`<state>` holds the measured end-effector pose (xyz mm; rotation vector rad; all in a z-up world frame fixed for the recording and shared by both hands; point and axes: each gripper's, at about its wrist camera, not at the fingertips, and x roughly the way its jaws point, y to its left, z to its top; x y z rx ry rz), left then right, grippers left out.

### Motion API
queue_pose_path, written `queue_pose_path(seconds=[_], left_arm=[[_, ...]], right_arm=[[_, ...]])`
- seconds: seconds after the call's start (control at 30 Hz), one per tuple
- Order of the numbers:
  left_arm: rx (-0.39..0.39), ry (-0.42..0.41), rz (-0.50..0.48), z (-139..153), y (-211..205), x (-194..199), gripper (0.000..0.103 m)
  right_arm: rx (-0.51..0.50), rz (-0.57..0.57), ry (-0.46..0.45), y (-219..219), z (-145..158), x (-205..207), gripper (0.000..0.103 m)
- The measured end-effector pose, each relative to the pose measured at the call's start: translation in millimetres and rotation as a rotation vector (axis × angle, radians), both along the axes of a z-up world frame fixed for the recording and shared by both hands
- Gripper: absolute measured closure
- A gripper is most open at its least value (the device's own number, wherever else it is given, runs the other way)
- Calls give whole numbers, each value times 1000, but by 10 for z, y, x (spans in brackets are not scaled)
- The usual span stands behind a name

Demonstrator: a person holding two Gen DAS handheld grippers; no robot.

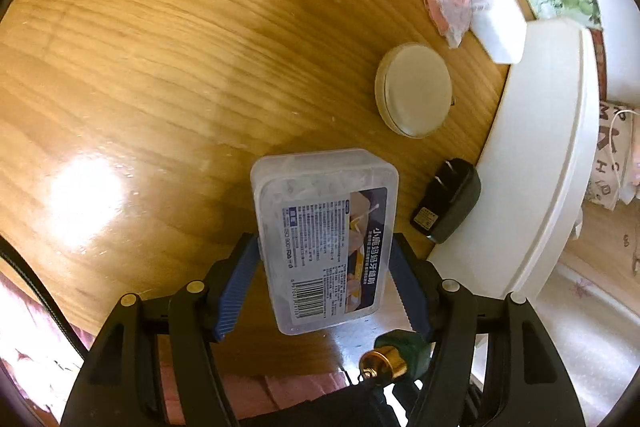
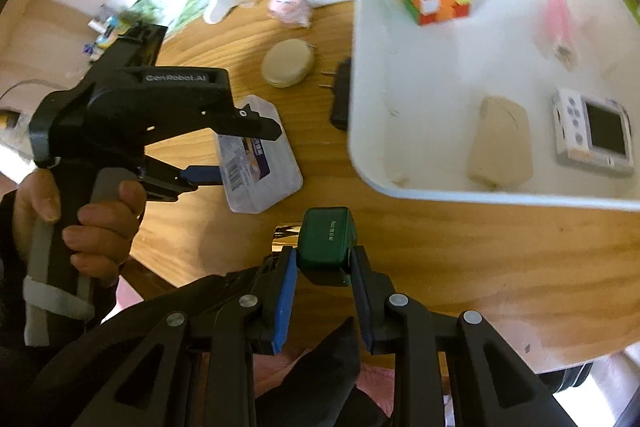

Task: Organize rigid objects
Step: 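Carry the clear box and green jar over the white bin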

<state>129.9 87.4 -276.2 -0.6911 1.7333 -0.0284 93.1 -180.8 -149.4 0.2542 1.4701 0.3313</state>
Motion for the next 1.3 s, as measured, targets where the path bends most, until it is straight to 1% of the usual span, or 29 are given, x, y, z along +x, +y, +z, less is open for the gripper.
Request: queue_pose_path(seconds=[0.07, 0.1, 0.13, 0.2, 0.23, 0.27, 0.3, 0.33, 0.37, 0.4, 0.43, 0.47, 0.5, 0.6, 0.73, 0.83, 0.93, 1.13, 1.3], left_arm=[[7, -28, 12, 105, 123, -115, 34], [9, -38, 15, 164, 201, -83, 34], [10, -48, 18, 287, 285, -84, 34], [4, -58, 35, 351, 310, -92, 34], [2, -62, 44, 374, 339, -122, 34], [2, -68, 51, 473, 289, -48, 34], [-1, -80, 59, 501, 325, -82, 34], [-2, -93, 63, 592, 455, -91, 34], [-1, -110, 70, 627, 430, -163, 34], [1, -133, 76, 695, 418, -216, 34], [3, -149, 78, 925, 369, -193, 34], [5, -168, 80, 988, 378, -224, 34], [6, -193, 84, 1276, 258, -318, 34], [7, -281, 80, 1549, 262, -420, 34], [2, -416, 75, 1822, 74, -294, 34], [-13, -509, 42, 1947, -108, -231, 34], [-27, -576, 11, 1921, -499, 7, 34], [-59, -714, -75, 1994, -1055, 221, 34], [-67, -806, -160, 2044, -1409, 316, 34]], right_arm=[[5, 31, -16, 29, 53, 34, 76], [9, 39, -20, 18, 72, 47, 76], [19, 50, -29, 12, 112, 64, 76], [35, 66, -45, 6, 188, 72, 76], [50, 77, -65, -1, 241, 87, 76], [64, 84, -80, -8, 289, 68, 76], [89, 99, -109, -15, 353, 80, 76], [102, 108, -129, -12, 390, 81, 76], [110, 117, -150, 3, 411, 73, 76], [120, 129, -179, -7, 470, 79, 76], [125, 135, -195, -8, 493, 79, 76], [131, 137, -210, -9, 513, 88, 76], [138, 139, -227, -12, 534, 88, 76], [142, 140, -271, -112, 600, 98, 76], [138, 126, -343, -324, 661, 100, 76], [121, 123, -396, -452, 734, 101, 76], [100, 114, -435, -609, 777, 113, 76], [59, 80, -467, -916, 759, 191, 76], [41, 34, -456, -1148, 689, 247, 76]])
